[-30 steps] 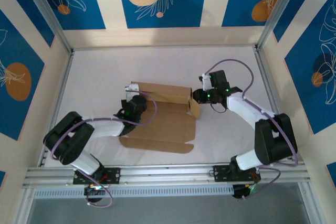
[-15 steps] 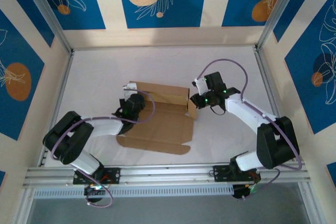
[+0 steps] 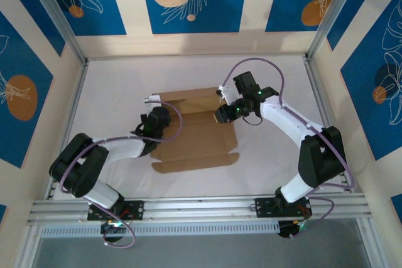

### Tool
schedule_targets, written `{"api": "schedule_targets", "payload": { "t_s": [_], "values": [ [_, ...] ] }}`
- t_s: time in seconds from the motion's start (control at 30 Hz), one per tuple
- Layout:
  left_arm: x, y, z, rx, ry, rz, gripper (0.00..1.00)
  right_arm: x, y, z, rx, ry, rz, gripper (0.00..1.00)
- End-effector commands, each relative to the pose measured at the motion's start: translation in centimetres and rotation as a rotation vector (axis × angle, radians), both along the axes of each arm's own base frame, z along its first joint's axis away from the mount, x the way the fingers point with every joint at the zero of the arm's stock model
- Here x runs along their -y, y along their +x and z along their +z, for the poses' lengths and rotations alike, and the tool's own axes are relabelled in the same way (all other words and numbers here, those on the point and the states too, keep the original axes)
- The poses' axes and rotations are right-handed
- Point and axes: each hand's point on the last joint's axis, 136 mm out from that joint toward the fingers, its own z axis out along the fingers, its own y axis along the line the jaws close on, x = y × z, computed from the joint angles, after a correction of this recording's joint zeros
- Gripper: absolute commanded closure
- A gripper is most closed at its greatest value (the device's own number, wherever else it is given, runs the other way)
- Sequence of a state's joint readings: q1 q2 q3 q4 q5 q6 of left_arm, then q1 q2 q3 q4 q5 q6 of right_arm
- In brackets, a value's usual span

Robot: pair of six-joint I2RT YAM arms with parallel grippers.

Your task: Fold the paper box

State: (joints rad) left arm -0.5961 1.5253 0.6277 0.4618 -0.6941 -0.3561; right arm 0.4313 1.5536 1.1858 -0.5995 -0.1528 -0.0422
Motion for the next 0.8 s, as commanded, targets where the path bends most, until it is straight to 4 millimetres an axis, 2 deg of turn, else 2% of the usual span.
{"api": "schedule_targets", "payload": {
  "t_s": [0.0, 0.07, 0.17, 0.23, 0.3, 0.37, 0.4, 0.43, 0.5, 0.57, 0.63, 0.77],
  "values": [
    [0.9, 0.7, 1.6, 0.006, -0.018, -0.054, 1.00, 1.5, 2.1, 1.1, 0.204, -0.062, -0.009, 0.66],
    [0.9, 0.6, 1.6, 0.001, -0.014, -0.062, 1.00, 1.0, 1.8, 2.8, 0.255, 0.021, 0.014, 0.66],
    [0.8, 0.8, 1.4, -0.017, 0.004, -0.075, 1.00, 0.2, -0.4, 7.6, 0.400, 0.222, 0.098, 0.67],
    [0.9, 1.0, 1.3, -0.029, 0.001, -0.099, 1.00, 1.1, -1.1, 10.6, 0.540, 0.278, 0.085, 0.70],
    [0.9, 1.1, 1.4, -0.031, 0.002, -0.119, 1.00, 3.3, -0.2, 11.7, 0.626, 0.223, -0.009, 0.73],
    [0.8, 1.4, 1.6, -0.027, -0.001, -0.135, 1.00, 6.8, 1.8, 10.8, 0.619, 0.120, -0.152, 0.78],
    [0.9, 1.5, 1.8, -0.026, -0.003, -0.152, 1.00, 9.3, 3.2, 9.7, 0.586, 0.041, -0.256, 0.81],
    [0.8, 1.6, 2.0, -0.025, -0.001, -0.158, 1.00, 11.9, 4.3, 8.1, 0.528, -0.045, -0.357, 0.85],
    [0.8, 1.7, 2.3, -0.021, -0.001, -0.167, 1.00, 15.6, 5.3, 4.8, 0.382, -0.155, -0.480, 0.89],
    [0.9, 1.7, 2.4, -0.020, -0.005, -0.185, 1.00, 17.2, 5.8, 2.6, 0.310, -0.197, -0.543, 0.88],
    [1.1, 1.8, 2.5, -0.020, -0.010, -0.199, 1.00, 18.1, 6.5, 1.3, 0.285, -0.215, -0.586, 0.85],
    [1.3, 1.6, 2.4, -0.025, -0.018, -0.210, 1.00, 18.2, 7.9, -1.2, 0.219, -0.221, -0.596, 0.85]
  ]
}}
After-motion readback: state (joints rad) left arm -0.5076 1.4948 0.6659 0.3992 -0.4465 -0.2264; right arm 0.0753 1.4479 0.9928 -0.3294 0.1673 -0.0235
